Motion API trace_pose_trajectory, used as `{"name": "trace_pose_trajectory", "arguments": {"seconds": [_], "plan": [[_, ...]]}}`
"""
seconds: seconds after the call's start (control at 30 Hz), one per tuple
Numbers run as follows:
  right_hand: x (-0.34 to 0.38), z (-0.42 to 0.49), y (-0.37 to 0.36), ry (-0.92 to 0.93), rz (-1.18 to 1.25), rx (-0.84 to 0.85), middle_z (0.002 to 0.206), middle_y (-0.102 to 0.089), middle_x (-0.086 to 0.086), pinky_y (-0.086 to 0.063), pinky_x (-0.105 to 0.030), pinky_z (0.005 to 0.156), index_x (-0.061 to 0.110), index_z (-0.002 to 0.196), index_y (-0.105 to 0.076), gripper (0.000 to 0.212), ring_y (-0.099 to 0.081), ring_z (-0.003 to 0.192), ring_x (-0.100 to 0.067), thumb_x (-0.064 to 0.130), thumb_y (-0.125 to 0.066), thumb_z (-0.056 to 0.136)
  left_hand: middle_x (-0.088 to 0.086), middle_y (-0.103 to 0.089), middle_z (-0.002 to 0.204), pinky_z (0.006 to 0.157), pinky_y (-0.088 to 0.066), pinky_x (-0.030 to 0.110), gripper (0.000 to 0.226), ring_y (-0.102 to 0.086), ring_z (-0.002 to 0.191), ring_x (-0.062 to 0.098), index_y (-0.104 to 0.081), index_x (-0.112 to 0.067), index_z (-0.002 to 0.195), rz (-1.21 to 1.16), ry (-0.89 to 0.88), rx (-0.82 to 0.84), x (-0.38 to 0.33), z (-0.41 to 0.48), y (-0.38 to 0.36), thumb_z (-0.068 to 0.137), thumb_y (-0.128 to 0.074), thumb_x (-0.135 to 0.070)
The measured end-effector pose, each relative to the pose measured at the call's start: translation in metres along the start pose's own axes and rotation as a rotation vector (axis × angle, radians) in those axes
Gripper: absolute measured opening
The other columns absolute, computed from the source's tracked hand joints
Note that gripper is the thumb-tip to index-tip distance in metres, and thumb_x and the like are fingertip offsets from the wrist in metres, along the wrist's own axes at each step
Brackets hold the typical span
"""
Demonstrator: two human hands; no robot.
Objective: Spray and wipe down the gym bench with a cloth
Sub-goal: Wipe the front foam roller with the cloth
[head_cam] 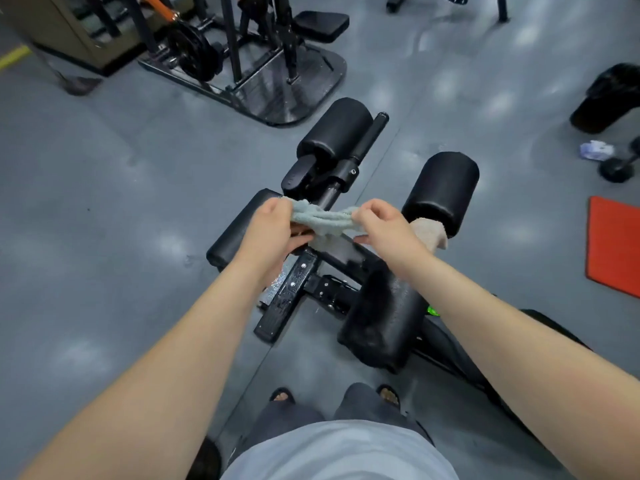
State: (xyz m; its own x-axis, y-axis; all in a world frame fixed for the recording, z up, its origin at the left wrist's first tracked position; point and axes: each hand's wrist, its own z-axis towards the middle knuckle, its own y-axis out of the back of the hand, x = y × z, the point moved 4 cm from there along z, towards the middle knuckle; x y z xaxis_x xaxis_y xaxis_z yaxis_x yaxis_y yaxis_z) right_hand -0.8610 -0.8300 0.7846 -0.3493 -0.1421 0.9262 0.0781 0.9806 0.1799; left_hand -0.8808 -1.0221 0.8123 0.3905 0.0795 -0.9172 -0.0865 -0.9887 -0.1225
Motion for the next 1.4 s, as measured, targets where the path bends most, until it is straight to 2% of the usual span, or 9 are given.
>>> {"name": "trace_pose_trajectory", "arguments": {"seconds": [0.1, 0.2, 0.27, 0.57, 0.73, 0.93, 1.0, 1.13, 1.4], "plan": [[0.016, -0.007, -0.017, 0.065, -0.191, -0.112, 0.116, -0.057, 0.0, -0.042, -0.026, 0.082, 0.002, 0.076, -0.051, 0.022, -0.055, 0.091, -0.006, 0.019, -0.055, 0.09, 0.017, -0.075, 0.111, 0.094, -0.058, 0.045, 0.042, -0.071, 0.109, 0.029, -0.05, -0.002, 0.134, -0.065, -0.003, 0.045, -0.009, 0.007, 0.025, 0.098, -0.03, -0.005], [0.025, -0.015, -0.039, 0.062, -0.08, 0.019, 0.124, -0.066, 0.009, -0.046, -0.037, 0.096, -0.005, 0.076, -0.053, 0.021, -0.063, 0.108, -0.015, 0.009, -0.051, 0.091, 0.022, -0.072, 0.114, 0.092, -0.058, 0.05, 0.04, -0.069, 0.112, 0.036, -0.05, -0.007, 0.128, -0.188, 0.038, 0.06, -0.012, 0.009, 0.046, 0.096, -0.029, 0.001], [0.029, -0.018, -0.059, 0.027, -0.087, 0.16, 0.119, -0.071, 0.01, -0.051, -0.048, 0.092, 0.007, 0.073, -0.061, 0.016, -0.063, 0.102, -0.037, 0.014, -0.051, 0.083, 0.023, -0.069, 0.12, 0.092, -0.057, 0.055, 0.042, -0.068, 0.113, 0.039, -0.051, -0.009, 0.126, -0.242, 0.064, 0.119, -0.014, 0.008, 0.061, 0.092, -0.03, 0.003], [0.04, -0.017, -0.119, 0.008, 0.074, 0.206, 0.092, -0.058, 0.003, -0.048, -0.033, 0.077, 0.021, 0.097, -0.053, 0.024, -0.057, 0.087, -0.011, 0.029, -0.064, 0.077, 0.019, -0.059, 0.106, 0.097, -0.048, 0.057, 0.031, -0.059, 0.103, 0.034, -0.056, -0.008, 0.109, -0.213, -0.002, 0.28, -0.037, 0.007, 0.109, 0.084, -0.045, 0.007], [0.053, -0.012, -0.138, 0.065, 0.157, 0.175, 0.062, -0.04, 0.002, -0.038, -0.015, 0.052, 0.016, 0.112, -0.046, 0.019, -0.039, 0.05, -0.006, 0.008, -0.059, 0.1, 0.009, -0.06, 0.098, 0.083, -0.059, 0.042, 0.014, -0.066, 0.092, 0.021, -0.048, -0.013, 0.104, -0.066, -0.044, 0.157, -0.044, 0.016, 0.137, 0.1, -0.046, 0.0], [0.052, -0.003, -0.147, 0.1, -0.041, 0.144, 0.082, -0.058, 0.008, -0.044, -0.029, 0.063, 0.032, 0.101, -0.067, 0.018, -0.049, 0.065, -0.01, 0.021, -0.053, 0.099, 0.003, -0.059, 0.097, 0.063, -0.053, 0.033, 0.04, -0.06, 0.079, 0.021, -0.035, -0.023, 0.12, 0.426, -0.017, -0.172, -0.029, 0.026, 0.174, 0.097, -0.066, -0.033], [0.056, -0.005, -0.148, 0.097, -0.135, 0.186, 0.093, -0.065, 0.013, -0.047, -0.021, 0.072, 0.035, 0.114, -0.068, 0.021, -0.058, 0.073, -0.004, 0.025, -0.062, 0.096, 0.003, -0.059, 0.094, 0.054, -0.052, 0.026, 0.042, -0.059, 0.072, 0.018, -0.034, -0.025, 0.126, 0.401, -0.013, -0.132, -0.028, 0.025, 0.176, 0.098, -0.064, -0.03], [0.063, -0.005, -0.149, 0.18, -0.524, 0.219, 0.12, -0.056, 0.007, -0.046, -0.011, 0.078, 0.036, 0.134, -0.052, 0.052, -0.06, 0.098, -0.005, 0.023, -0.072, 0.087, -0.001, -0.069, 0.111, 0.087, -0.056, 0.031, 0.035, -0.068, 0.089, 0.015, -0.063, -0.032, 0.118, 0.625, -0.049, 0.097, -0.03, 0.02, 0.174, 0.085, -0.072, -0.032], [0.063, 0.002, -0.151, 0.327, -0.691, 0.156, 0.102, -0.045, 0.006, -0.037, -0.02, 0.079, 0.026, 0.105, -0.068, 0.018, -0.051, 0.089, -0.007, 0.015, -0.062, 0.092, 0.006, -0.068, 0.086, 0.053, -0.038, 0.01, 0.008, -0.056, 0.064, 0.008, -0.071, -0.017, 0.082, 0.901, -0.158, 0.142, -0.032, 0.022, 0.179, 0.088, -0.077, -0.019]]}}
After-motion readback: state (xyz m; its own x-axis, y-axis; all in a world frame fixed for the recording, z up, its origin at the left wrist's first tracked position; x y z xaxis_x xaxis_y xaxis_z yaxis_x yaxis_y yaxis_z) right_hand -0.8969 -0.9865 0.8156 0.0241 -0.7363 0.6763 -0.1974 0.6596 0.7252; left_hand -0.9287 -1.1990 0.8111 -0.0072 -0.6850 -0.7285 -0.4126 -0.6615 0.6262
